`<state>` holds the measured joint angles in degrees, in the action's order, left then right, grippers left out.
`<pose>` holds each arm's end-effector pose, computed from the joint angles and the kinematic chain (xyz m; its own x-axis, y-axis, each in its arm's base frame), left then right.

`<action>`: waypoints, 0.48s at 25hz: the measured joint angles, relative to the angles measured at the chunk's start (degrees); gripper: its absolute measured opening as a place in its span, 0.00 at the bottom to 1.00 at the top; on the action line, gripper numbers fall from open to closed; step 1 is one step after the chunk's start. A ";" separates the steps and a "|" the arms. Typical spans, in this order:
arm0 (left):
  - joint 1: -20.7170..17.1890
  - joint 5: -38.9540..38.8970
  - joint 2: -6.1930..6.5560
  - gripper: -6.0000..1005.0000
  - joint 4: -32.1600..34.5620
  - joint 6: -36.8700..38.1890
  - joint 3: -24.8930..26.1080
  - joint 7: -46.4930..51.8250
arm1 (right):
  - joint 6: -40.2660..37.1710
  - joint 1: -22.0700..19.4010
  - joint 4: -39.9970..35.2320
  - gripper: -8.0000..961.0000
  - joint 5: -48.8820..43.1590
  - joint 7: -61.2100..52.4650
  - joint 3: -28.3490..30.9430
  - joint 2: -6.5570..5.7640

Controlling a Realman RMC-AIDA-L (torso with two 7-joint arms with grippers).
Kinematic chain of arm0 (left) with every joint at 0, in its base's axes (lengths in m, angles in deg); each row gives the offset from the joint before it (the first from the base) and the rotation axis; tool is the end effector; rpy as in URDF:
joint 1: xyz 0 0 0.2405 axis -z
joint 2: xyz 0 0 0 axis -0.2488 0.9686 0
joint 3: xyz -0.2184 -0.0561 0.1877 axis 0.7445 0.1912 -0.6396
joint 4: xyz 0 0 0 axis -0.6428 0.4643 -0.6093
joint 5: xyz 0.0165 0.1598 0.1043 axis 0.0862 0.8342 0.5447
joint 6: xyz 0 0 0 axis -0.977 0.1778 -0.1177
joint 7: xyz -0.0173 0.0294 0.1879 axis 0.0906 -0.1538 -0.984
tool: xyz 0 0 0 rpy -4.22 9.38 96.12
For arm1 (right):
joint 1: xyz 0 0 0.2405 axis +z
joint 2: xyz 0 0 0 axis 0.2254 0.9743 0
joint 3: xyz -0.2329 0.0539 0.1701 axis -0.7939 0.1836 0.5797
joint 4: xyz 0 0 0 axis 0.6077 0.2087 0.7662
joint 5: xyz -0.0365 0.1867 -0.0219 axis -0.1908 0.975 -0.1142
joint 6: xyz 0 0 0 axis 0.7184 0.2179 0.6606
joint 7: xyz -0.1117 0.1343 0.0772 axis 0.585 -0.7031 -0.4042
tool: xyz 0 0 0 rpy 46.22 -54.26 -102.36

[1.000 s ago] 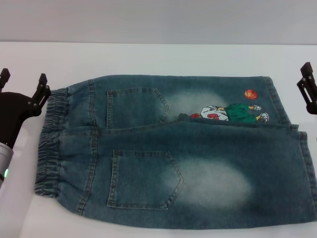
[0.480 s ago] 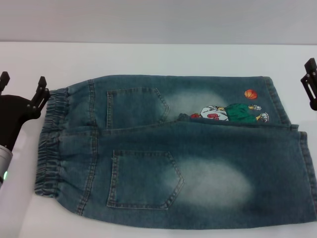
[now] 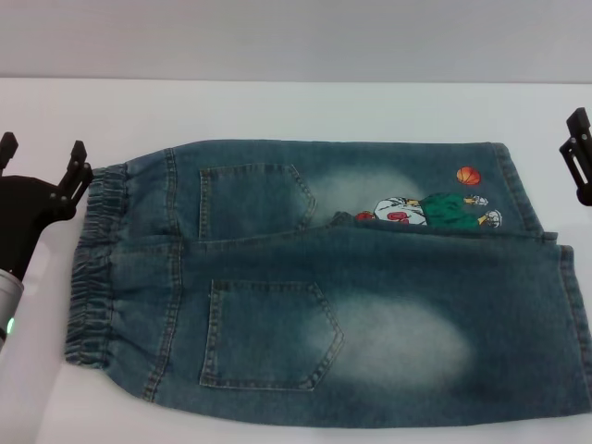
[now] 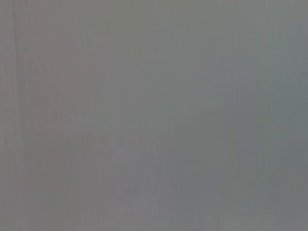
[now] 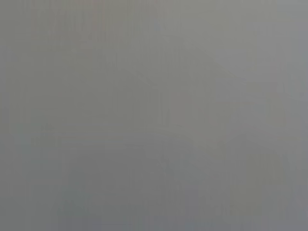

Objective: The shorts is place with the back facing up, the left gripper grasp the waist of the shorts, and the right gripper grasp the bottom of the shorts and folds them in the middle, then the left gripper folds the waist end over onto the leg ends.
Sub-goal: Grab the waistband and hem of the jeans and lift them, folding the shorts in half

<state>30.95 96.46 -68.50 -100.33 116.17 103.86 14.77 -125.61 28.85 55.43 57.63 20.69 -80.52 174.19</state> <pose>-0.3495 0.3467 -0.0275 0.7775 -0.0618 0.6259 0.6190 -0.1009 -0.7789 0.3125 0.3183 -0.0231 0.6616 0.2502 -0.7068 -0.7037 -0.1184 -0.7006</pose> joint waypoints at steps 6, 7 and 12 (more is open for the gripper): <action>0.36 0.00 0.00 0.84 -0.13 -0.08 0.19 0.01 | 0.00 -0.07 0.00 0.79 -0.04 -0.04 -0.02 0.00; 0.39 0.00 0.00 0.84 -0.15 -0.09 0.21 0.01 | -0.03 -0.09 0.00 0.79 -0.05 -0.05 -0.02 0.00; 0.44 0.01 0.00 0.84 -0.15 -0.12 0.27 0.01 | -0.17 -0.09 0.00 0.79 -0.07 -0.07 -0.02 0.00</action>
<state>31.39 96.47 -68.50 -100.48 116.06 104.13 14.78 -125.79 28.75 55.43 57.56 20.63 -80.54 174.19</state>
